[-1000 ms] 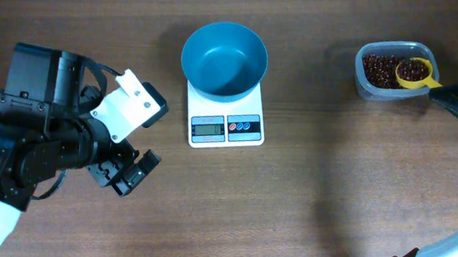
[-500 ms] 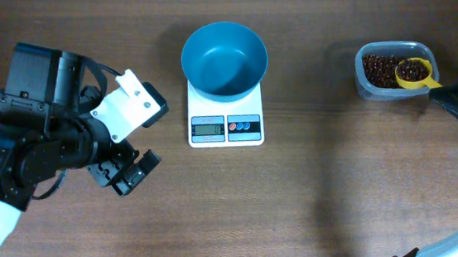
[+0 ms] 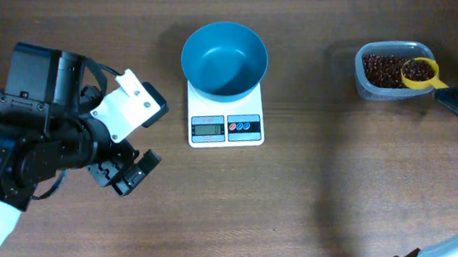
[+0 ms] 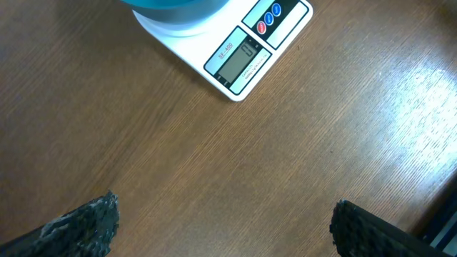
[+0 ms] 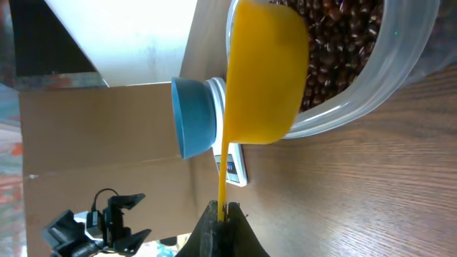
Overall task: Scoop item into bowl and weigh 50g on scale
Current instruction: 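Scoop beans and lift the filled scoop out of the tub, then carry the filled yellow scoop with the right gripper over the teal bowl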
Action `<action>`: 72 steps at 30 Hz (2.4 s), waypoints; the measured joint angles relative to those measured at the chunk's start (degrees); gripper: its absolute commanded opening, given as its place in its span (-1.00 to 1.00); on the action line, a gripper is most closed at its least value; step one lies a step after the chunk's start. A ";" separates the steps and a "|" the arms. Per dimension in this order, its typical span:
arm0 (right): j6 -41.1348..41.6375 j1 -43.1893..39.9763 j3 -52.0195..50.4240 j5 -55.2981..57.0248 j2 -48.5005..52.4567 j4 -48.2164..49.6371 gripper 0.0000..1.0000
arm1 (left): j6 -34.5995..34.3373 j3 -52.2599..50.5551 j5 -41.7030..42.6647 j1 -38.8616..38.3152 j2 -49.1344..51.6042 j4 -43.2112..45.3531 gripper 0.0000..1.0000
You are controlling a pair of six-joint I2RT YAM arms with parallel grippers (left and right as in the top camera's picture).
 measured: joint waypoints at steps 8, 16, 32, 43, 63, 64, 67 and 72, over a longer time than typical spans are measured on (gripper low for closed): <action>-0.24 0.00 -0.04 -0.26 0.00 2.86 -0.92 | 0.00 0.00 0.00 0.00 0.00 0.00 0.97; -4.76 0.00 -0.07 -4.87 0.00 -0.37 -0.92 | 0.00 0.00 0.00 0.00 0.00 0.00 0.97; -7.96 7.19 -0.07 -11.45 0.00 -2.51 -0.92 | 0.00 0.00 0.00 0.00 0.00 -0.02 0.98; -7.93 29.14 -0.07 -17.51 0.00 -2.51 -0.92 | 0.00 0.00 0.00 0.00 0.00 0.00 0.97; -8.17 48.85 3.45 -21.03 0.02 9.94 -0.92 | 0.00 0.00 0.00 0.00 0.00 -0.02 0.97; -8.24 48.89 3.45 -20.68 0.02 12.39 -0.92 | 0.00 0.00 0.00 0.00 0.00 -0.02 0.98; -8.20 49.22 3.56 -17.81 0.02 17.59 -0.92 | 0.00 0.00 0.00 0.00 0.00 -0.02 0.97; -8.20 49.27 3.58 -13.05 0.02 25.38 -0.92 | 0.00 0.00 0.00 0.00 0.00 -0.02 0.97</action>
